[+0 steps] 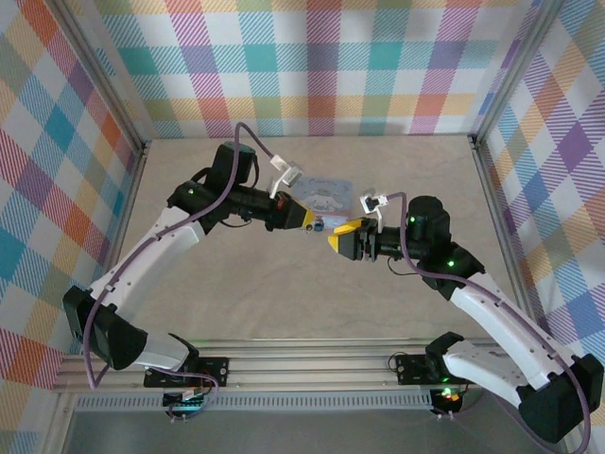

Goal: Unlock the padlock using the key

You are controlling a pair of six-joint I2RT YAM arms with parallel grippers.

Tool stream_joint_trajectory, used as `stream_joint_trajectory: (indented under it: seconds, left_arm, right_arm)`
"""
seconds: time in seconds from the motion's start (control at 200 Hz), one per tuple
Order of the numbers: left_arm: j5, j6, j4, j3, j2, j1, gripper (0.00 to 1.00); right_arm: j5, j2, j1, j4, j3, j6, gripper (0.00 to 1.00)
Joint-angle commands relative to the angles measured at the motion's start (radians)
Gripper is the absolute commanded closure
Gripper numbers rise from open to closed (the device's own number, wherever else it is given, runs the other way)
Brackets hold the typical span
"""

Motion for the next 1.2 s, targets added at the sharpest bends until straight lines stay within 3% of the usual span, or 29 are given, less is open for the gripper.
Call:
stream_joint_trajectory:
  seconds: [0.0,0.16,0.32,0.615,0.79,1.195]
  left_arm:
    - [0.01,0.062,-0.091,0.039,0.017,-0.016,1.0]
    - [0.07,0.087,-0.13,0.065,0.047,-0.019,1.0]
    - [0.094,0.096,-0.138,0.066,0.053,-0.02,1.0]
    - [0.107,0.101,-0.137,0.071,0.077,-0.02,1.0]
    - [0.079,0.105,-0.13,0.07,0.083,-0.015,1.0]
    - [0.108,0.084,-0.097,0.06,0.106,-0.005,1.0]
  right_arm:
    - [-0.071,0.044,0.0,0.06,-0.013,0.009,0.5]
    - [-0.151,0.141,0.005,0.127,0.03,0.034,0.46]
    - [-0.183,0.202,0.011,0.16,0.063,0.039,0.59]
    - [-0.224,0.25,0.018,0.204,0.077,0.057,0.65]
    - [-0.177,0.213,0.018,0.158,0.053,0.028,0.71]
    - [-0.197,0.175,0.019,0.255,-0.022,0.093,0.65]
